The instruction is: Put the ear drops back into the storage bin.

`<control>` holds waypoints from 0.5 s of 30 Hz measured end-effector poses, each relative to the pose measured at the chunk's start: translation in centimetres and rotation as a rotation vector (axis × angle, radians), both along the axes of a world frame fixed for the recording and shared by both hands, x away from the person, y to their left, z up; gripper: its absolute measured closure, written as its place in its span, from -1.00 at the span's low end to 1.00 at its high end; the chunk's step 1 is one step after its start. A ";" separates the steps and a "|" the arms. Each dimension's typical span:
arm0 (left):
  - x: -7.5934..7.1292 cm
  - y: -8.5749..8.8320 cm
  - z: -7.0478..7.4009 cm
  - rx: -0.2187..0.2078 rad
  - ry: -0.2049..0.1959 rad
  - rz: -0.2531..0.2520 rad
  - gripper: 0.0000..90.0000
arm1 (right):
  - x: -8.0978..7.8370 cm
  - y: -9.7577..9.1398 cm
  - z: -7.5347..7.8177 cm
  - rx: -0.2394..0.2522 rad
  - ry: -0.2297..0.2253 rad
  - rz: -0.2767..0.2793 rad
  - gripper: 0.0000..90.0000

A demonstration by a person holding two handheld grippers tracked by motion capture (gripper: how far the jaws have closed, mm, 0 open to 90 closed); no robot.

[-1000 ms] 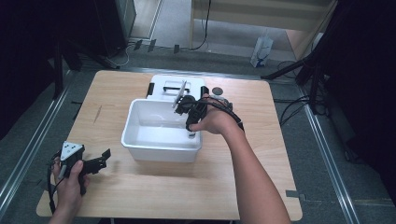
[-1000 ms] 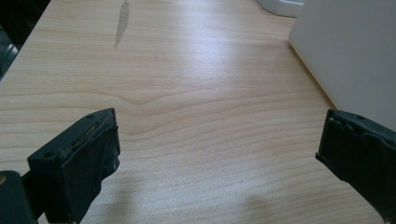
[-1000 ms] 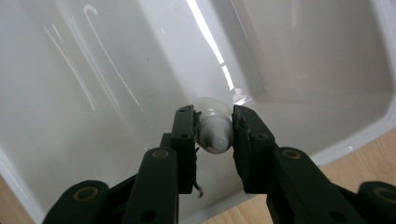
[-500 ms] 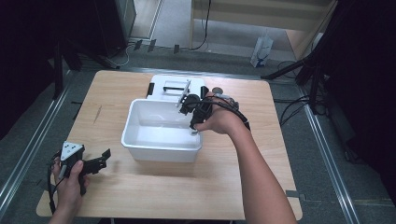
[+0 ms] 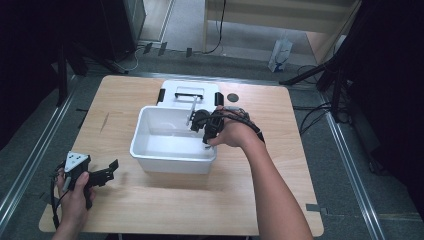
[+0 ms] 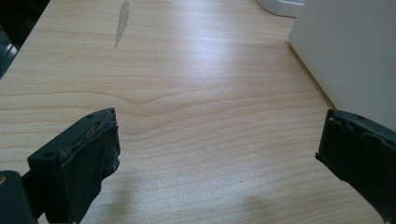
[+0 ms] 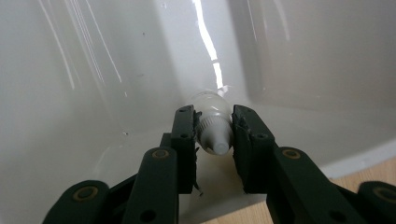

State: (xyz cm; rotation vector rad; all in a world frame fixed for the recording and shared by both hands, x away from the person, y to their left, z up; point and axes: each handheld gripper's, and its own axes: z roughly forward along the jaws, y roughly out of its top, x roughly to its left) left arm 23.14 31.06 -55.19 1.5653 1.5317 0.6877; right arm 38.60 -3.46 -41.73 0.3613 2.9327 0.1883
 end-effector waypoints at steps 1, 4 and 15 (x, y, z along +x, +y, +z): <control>0.0 0.0 0.0 0.002 0.002 -0.001 -1.00 | 0.0 0.1 -0.2 -0.006 0.002 0.006 0.60; 0.0 0.0 0.0 0.005 0.004 -0.002 -1.00 | 0.0 0.2 -0.6 -0.019 0.003 0.014 0.60; 0.0 0.0 0.0 0.006 0.004 -0.001 -1.00 | -0.1 0.3 -1.1 -0.048 -0.010 0.030 0.63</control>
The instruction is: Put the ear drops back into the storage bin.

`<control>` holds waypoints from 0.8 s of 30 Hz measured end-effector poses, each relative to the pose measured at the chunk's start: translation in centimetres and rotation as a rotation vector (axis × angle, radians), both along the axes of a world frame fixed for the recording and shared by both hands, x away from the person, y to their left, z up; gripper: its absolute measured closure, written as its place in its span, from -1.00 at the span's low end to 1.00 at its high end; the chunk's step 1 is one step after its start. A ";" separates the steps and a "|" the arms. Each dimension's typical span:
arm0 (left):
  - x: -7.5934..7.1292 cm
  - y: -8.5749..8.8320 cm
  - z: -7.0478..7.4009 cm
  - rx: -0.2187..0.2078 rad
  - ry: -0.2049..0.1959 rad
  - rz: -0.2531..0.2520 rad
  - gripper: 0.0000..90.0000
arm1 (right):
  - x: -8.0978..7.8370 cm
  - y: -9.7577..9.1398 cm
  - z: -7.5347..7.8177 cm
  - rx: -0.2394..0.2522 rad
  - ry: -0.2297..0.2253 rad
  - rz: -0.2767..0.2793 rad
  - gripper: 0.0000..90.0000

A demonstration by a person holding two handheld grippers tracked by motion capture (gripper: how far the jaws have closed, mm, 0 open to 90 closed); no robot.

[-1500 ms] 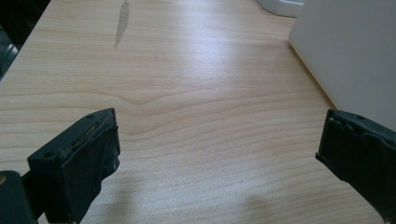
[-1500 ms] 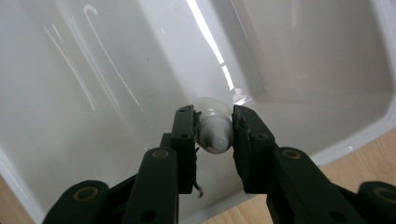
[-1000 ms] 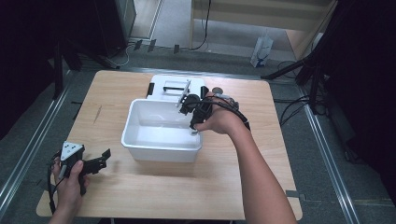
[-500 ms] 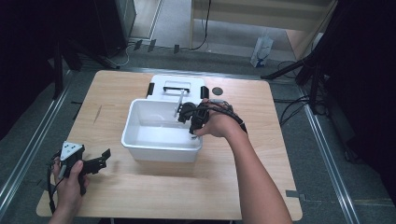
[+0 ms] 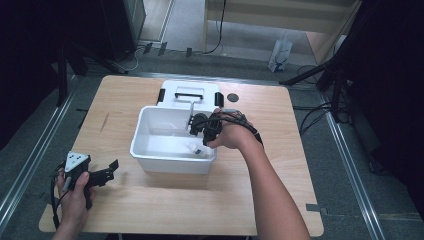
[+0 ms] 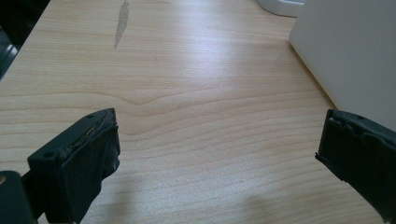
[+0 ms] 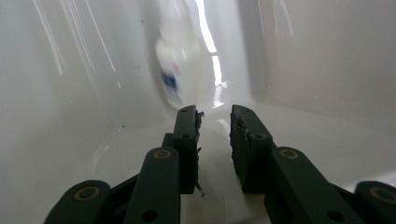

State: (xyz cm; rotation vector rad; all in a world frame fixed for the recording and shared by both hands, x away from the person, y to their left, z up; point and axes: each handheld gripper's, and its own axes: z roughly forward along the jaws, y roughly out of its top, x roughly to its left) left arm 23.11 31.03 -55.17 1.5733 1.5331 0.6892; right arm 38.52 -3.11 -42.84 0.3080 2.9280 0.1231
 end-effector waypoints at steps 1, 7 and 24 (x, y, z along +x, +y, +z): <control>0.0 0.0 0.0 0.000 0.000 0.000 -1.00 | 0.0 0.0 0.0 0.001 -0.001 0.004 0.63; 0.0 0.0 0.0 0.000 0.000 -0.001 -1.00 | -0.1 0.0 -0.2 0.004 0.003 0.000 0.59; 0.0 -0.1 0.0 -0.001 -0.005 0.002 -1.00 | -0.5 -1.2 2.1 0.131 -0.037 -0.043 0.22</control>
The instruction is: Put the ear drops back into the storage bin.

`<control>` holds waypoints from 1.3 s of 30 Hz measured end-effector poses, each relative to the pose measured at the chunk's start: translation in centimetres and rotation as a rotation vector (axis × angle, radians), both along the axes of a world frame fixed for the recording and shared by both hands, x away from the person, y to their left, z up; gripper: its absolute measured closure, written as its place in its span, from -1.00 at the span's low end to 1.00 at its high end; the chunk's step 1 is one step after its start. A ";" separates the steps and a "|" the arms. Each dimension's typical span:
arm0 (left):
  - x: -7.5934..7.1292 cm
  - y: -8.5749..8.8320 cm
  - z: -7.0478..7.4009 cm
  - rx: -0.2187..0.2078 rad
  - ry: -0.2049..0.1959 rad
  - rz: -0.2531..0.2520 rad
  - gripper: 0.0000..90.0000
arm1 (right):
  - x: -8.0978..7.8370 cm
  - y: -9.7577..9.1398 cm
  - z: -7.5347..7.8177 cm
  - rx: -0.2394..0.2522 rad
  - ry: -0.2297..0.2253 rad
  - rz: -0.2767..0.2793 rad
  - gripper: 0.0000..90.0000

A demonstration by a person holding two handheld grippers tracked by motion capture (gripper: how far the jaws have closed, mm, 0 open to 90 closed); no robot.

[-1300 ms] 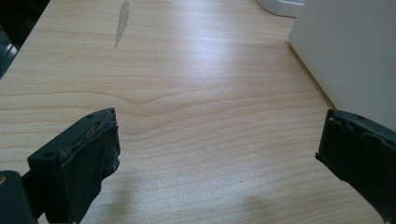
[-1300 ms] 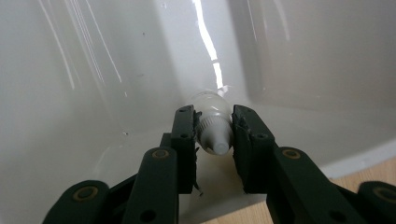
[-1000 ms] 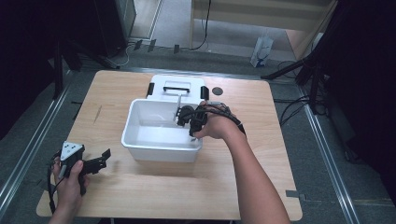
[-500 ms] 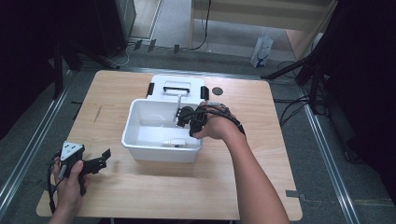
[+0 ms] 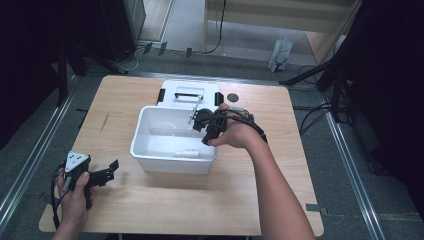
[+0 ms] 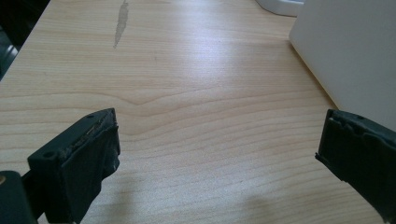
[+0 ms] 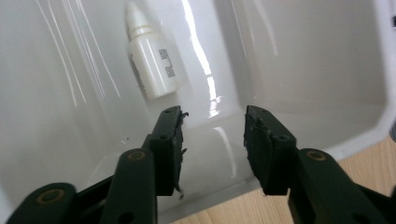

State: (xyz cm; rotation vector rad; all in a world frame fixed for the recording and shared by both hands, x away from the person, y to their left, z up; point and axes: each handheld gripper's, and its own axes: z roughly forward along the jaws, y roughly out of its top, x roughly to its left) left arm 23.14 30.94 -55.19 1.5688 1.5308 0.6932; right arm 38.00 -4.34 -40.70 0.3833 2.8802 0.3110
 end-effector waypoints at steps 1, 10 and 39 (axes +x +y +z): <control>0.0 0.0 0.0 0.001 0.000 -0.001 -1.00 | -0.1 -0.1 0.2 0.008 -0.008 -0.007 0.19; 0.0 0.0 0.0 0.002 0.001 -0.001 -1.00 | -0.7 -1.1 1.9 0.044 -0.041 -0.039 0.03; 0.0 0.0 0.0 0.000 0.001 -0.001 -1.00 | -2.1 -9.5 1.4 0.039 -0.069 -0.227 -0.45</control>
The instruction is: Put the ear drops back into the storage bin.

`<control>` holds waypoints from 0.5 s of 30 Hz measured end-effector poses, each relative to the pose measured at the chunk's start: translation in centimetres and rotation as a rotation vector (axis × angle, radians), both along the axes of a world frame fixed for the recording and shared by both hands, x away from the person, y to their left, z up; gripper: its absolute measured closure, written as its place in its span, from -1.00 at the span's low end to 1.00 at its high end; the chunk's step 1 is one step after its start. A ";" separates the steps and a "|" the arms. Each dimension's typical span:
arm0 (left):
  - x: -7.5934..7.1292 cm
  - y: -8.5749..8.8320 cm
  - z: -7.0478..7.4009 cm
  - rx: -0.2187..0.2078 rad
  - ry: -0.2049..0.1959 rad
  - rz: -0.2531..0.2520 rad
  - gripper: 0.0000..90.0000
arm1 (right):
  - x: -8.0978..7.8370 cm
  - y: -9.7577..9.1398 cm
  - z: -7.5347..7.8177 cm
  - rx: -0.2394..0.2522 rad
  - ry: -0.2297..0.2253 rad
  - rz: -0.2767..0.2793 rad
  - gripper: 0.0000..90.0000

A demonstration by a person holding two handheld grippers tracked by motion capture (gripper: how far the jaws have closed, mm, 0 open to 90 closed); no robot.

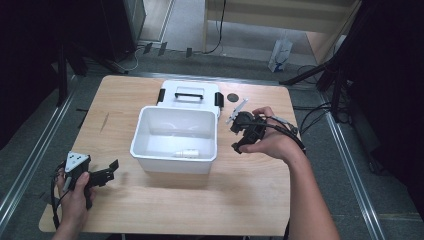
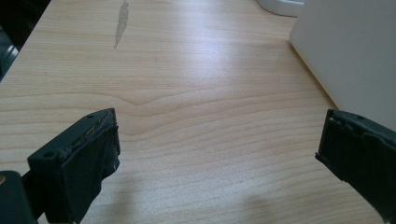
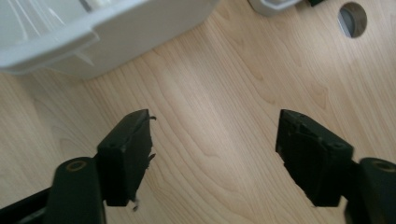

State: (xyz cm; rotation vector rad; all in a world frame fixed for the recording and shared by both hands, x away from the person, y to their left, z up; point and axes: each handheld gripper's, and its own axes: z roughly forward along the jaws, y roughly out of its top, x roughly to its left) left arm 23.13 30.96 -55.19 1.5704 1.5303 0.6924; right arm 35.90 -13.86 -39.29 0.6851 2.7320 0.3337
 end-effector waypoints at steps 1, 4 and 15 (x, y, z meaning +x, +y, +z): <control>0.0 0.0 0.0 0.001 0.000 0.000 -1.00 | -0.1 -0.3 -0.1 -0.003 -0.006 -0.006 -0.48; 0.0 0.0 0.0 0.002 0.002 0.000 -1.00 | -0.3 -1.2 -0.5 -0.004 -0.015 -0.031 -0.58; 0.0 0.0 0.0 0.002 0.002 -0.001 -1.00 | -1.9 -4.7 -2.4 -0.015 -0.012 -0.122 -0.85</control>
